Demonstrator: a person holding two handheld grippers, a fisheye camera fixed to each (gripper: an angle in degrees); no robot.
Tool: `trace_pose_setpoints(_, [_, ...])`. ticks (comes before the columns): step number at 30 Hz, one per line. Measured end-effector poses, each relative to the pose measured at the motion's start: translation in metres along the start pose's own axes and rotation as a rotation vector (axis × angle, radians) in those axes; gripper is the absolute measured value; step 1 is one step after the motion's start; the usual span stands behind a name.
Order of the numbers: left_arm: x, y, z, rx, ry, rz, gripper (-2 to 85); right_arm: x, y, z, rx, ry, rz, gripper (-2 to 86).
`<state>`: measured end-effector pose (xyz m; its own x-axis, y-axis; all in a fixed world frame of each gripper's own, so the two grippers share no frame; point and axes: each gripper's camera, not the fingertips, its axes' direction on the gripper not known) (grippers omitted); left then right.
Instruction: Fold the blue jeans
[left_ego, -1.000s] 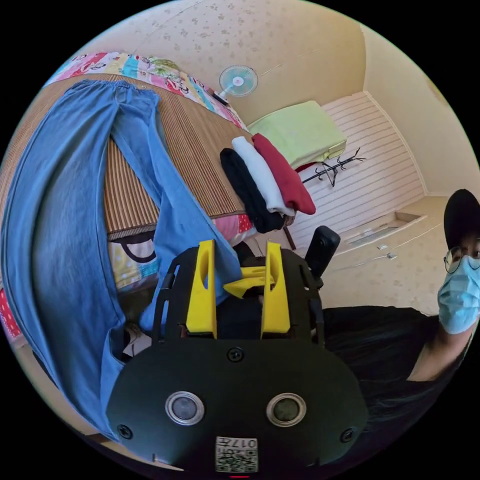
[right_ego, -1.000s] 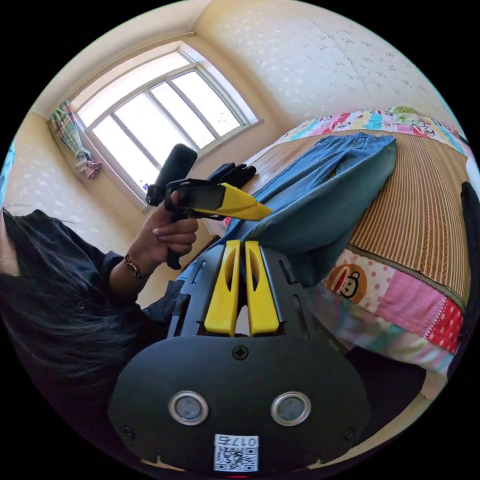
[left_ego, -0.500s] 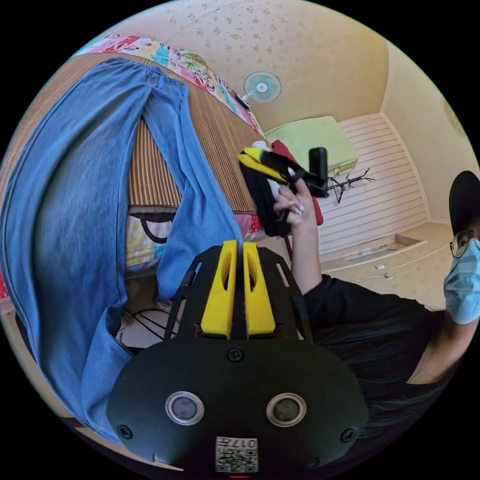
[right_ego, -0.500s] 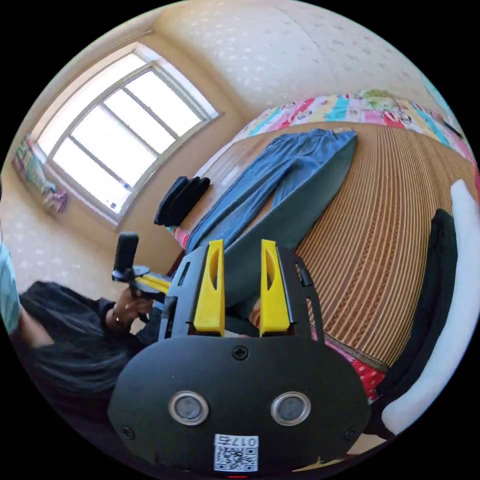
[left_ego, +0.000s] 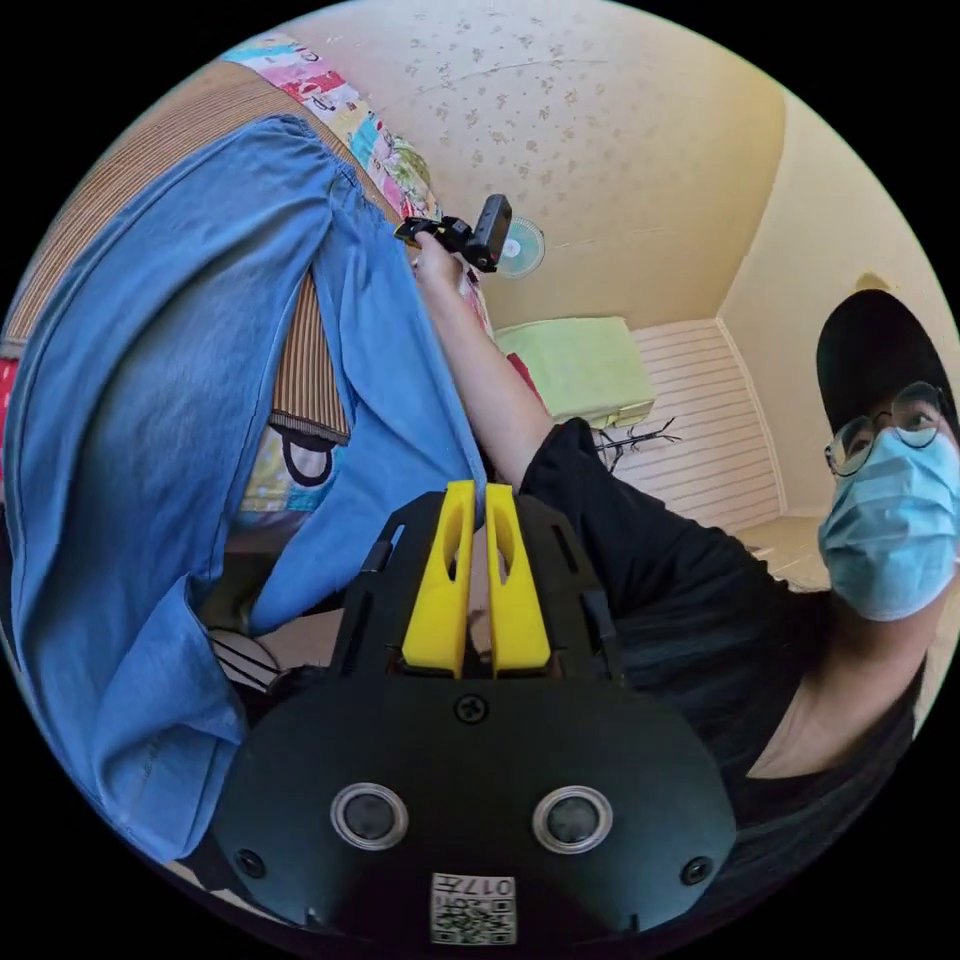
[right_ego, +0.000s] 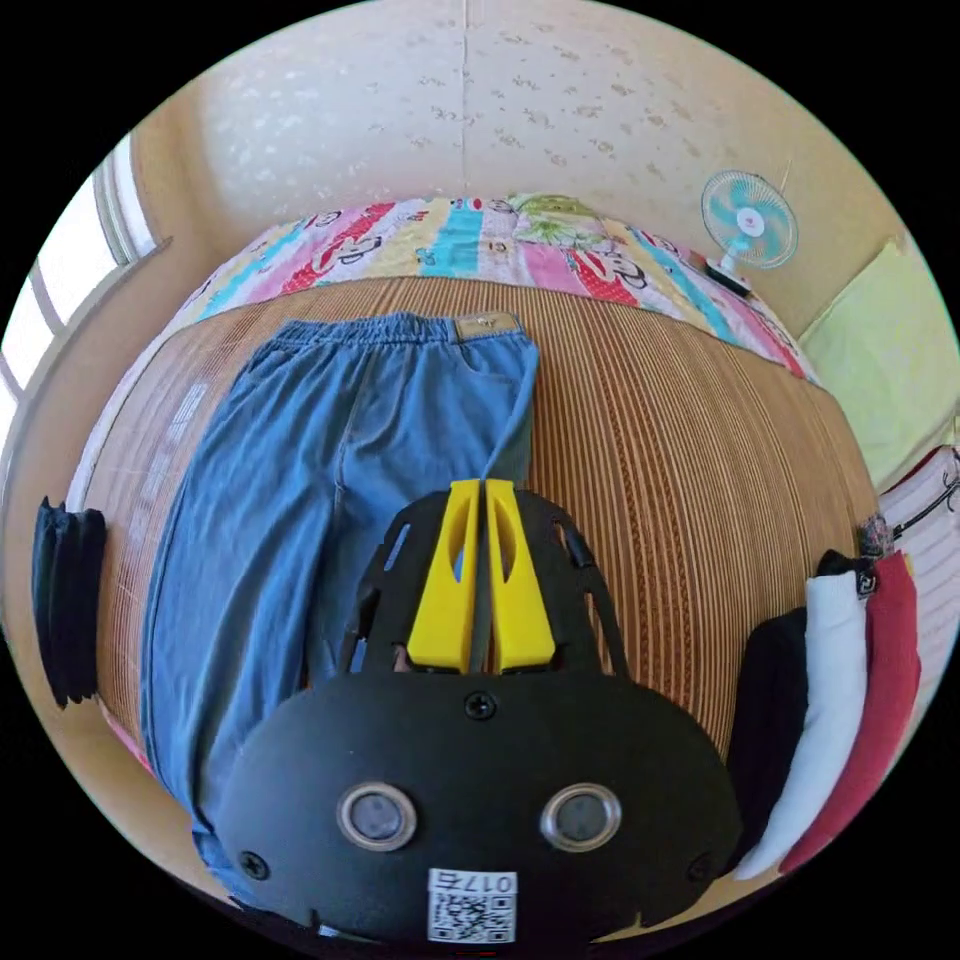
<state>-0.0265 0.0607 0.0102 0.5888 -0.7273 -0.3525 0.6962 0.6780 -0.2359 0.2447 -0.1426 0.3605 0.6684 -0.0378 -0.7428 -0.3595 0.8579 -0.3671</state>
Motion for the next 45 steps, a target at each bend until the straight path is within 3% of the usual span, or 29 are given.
trace_pose_setpoints(2, [-0.003, -0.002, -0.033, 0.058, 0.066, -0.034, -0.6, -0.034, -0.004, -0.017, 0.103, 0.023, -0.046, 1.3])
trace_pose_setpoints(6, [-0.017, -0.003, -0.112, 0.156, 0.092, -0.116, -0.5, -0.112, -0.01, -0.052, 0.302, -0.178, -0.152, 1.0])
trace_pose_setpoints(12, [-0.063, 0.028, -0.211, 0.327, -0.122, -0.327, 0.8, -0.192, -0.024, -0.012, 0.203, -0.676, -0.185, 1.7])
trace_pose_setpoints(15, [-0.104, 0.044, -0.237, 0.392, -0.199, -0.437, 3.1, -0.221, -0.02, 0.028, 0.007, -0.661, -0.25, 3.3])
trace_pose_setpoints(18, [-0.129, 0.047, -0.249, 0.424, -0.195, -0.477, 5.6, -0.217, 0.018, 0.028, 0.019, -0.646, -0.359, 5.5])
trace_pose_setpoints(23, [-0.117, -0.018, -0.231, 0.343, -0.322, -0.278, 8.3, -0.155, 0.102, 0.019, 0.012, -0.581, -0.401, 7.7])
trace_pose_setpoints(28, [-0.092, -0.12, -0.173, 0.216, -0.467, 0.0, 9.9, -0.06, 0.197, 0.015, 0.025, -0.506, -0.164, 11.3])
trace_pose_setpoints(33, [-0.075, -0.2, -0.103, 0.13, -0.545, 0.167, 9.4, -0.033, 0.26, 0.017, 0.022, -0.568, -0.016, 12.3])
trace_pose_setpoints(37, [-0.091, -0.226, -0.056, 0.0, -0.751, 0.121, 7.8, -0.043, 0.273, 0.015, 0.034, -0.509, -0.059, 12.4])
trace_pose_setpoints(45, [-0.09, -0.187, -0.046, 0.055, -0.635, 0.095, 0.6, -0.065, 0.197, -0.002, 0.139, -0.535, -0.182, 12.3])
